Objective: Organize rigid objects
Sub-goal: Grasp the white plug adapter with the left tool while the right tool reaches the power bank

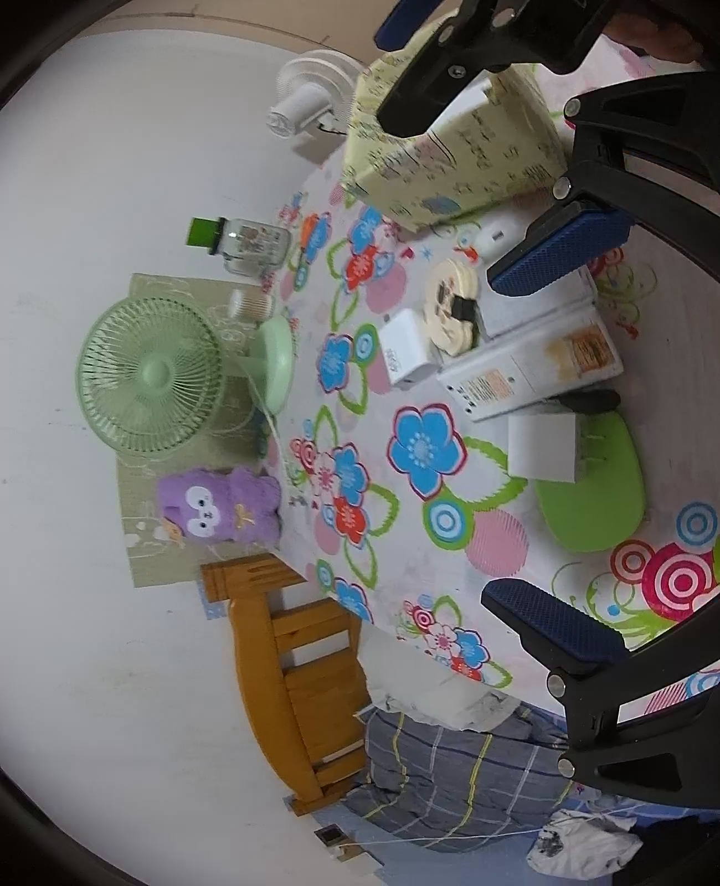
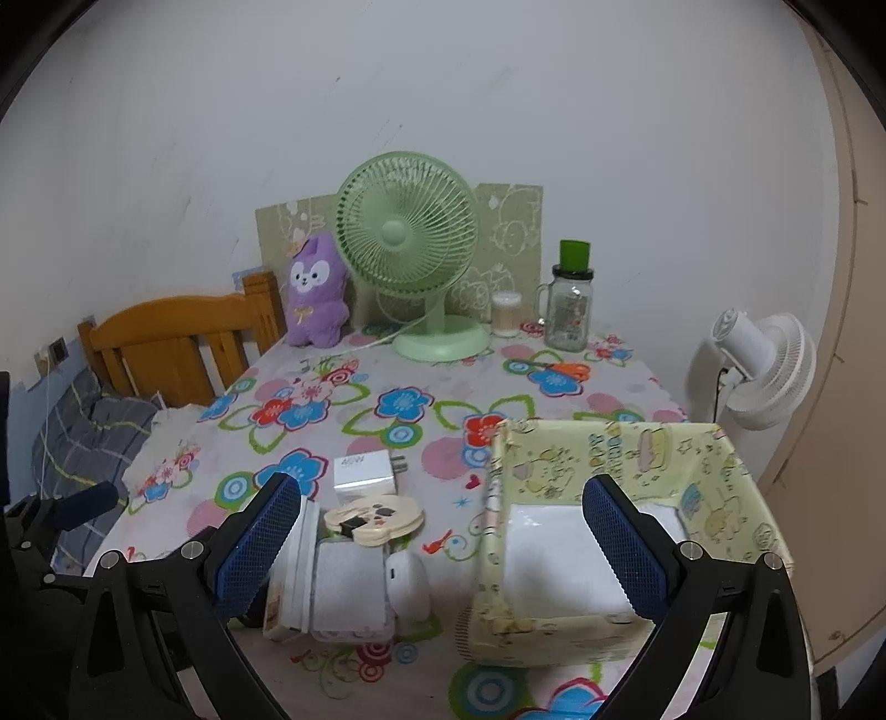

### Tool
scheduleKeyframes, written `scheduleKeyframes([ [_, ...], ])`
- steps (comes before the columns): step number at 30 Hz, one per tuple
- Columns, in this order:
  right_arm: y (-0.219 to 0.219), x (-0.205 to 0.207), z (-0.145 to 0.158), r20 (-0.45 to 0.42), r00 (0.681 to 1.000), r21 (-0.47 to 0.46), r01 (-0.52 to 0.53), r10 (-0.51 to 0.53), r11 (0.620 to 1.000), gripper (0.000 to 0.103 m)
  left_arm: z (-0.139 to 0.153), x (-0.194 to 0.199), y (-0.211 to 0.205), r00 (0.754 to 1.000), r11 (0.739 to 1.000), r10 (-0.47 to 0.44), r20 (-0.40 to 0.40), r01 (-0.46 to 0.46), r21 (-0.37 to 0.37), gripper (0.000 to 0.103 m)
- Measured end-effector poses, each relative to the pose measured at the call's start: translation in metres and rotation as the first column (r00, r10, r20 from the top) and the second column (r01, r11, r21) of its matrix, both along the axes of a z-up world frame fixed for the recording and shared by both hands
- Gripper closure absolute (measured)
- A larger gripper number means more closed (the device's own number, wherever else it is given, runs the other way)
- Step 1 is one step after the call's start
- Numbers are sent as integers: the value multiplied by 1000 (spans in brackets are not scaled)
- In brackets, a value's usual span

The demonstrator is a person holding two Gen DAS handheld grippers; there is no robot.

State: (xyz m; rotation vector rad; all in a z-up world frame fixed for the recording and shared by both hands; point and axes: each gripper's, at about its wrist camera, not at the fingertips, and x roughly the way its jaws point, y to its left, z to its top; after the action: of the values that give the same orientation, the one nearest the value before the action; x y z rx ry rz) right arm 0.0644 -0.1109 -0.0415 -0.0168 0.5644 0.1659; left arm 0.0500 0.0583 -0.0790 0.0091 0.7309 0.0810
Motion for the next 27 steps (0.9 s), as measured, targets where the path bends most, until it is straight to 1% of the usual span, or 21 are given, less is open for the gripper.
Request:
scheduleKeyframes([
  [6, 17, 8, -14, -40, 999, -2, -24, 23, 1000, 0, -14, 6, 9, 999, 1000, 6, -45, -5, 25, 0],
  [12, 34, 12, -26, -63, 997, -21, -37, 36, 999, 0, -32, 14, 24, 995, 1000, 24, -100, -23, 5, 0],
  [17, 45, 18, -38, -91, 994, -40, -61, 57, 997, 1, -44, 21, 31, 991, 1000, 27, -131, -27, 5, 0],
  [20, 51, 21, -44, -113, 991, -46, -79, 74, 996, 4, -51, 25, 32, 989, 1000, 26, -148, -24, 11, 0],
  [24, 60, 23, -50, -127, 987, -63, -107, 98, 992, 4, -59, 31, 32, 986, 999, 28, -161, -25, 24, 0],
  [27, 67, 27, -58, -151, 982, -70, -127, 115, 989, 6, -65, 35, 34, 984, 999, 37, -171, -35, 19, 3],
])
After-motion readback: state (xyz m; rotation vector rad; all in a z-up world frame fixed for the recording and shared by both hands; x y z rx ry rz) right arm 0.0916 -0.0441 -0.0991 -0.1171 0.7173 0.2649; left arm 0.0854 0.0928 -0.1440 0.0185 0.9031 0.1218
